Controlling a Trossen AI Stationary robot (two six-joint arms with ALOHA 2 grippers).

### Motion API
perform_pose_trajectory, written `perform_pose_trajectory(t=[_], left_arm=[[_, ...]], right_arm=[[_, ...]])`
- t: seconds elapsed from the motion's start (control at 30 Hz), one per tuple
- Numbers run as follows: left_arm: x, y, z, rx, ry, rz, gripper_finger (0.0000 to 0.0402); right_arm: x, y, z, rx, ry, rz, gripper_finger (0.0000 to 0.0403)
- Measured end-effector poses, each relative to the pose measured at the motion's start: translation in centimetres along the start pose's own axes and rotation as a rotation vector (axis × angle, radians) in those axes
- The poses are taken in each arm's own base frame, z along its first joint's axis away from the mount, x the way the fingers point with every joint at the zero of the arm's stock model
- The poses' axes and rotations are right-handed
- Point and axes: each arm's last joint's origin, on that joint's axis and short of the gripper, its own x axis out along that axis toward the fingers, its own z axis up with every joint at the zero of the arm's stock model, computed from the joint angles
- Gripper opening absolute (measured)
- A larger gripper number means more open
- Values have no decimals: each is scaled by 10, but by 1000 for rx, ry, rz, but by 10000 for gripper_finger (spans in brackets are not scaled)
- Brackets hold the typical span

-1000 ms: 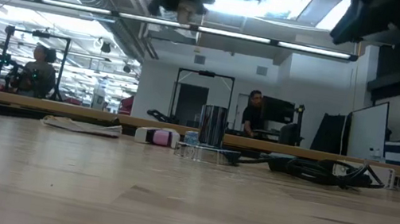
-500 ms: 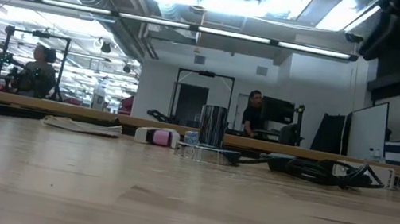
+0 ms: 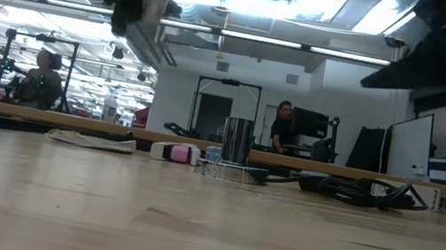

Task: Screw lightbulb
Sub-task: Insert the lightbulb into the lamp

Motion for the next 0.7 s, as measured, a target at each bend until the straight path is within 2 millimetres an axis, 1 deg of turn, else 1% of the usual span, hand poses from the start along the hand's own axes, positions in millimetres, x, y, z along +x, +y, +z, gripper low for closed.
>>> perform_pose_trajectory(t=[0.1,0.23,0.37,0.5,0.7], left_arm=[[5,5,-20,-40,-19,-8,151],[24,4,-40,-33,-18,-11,145],[46,1,-53,-20,-78,-22,148],[66,3,-64,-34,-124,-19,151],[96,1,-84,-28,-84,-19,145]], right_arm=[[12,7,-7,50,-91,-22,167],[30,11,-14,65,-96,-59,167],[46,12,-19,77,-87,-88,167],[56,12,-19,112,-111,-77,167],[63,7,-13,148,-174,-100,167]])
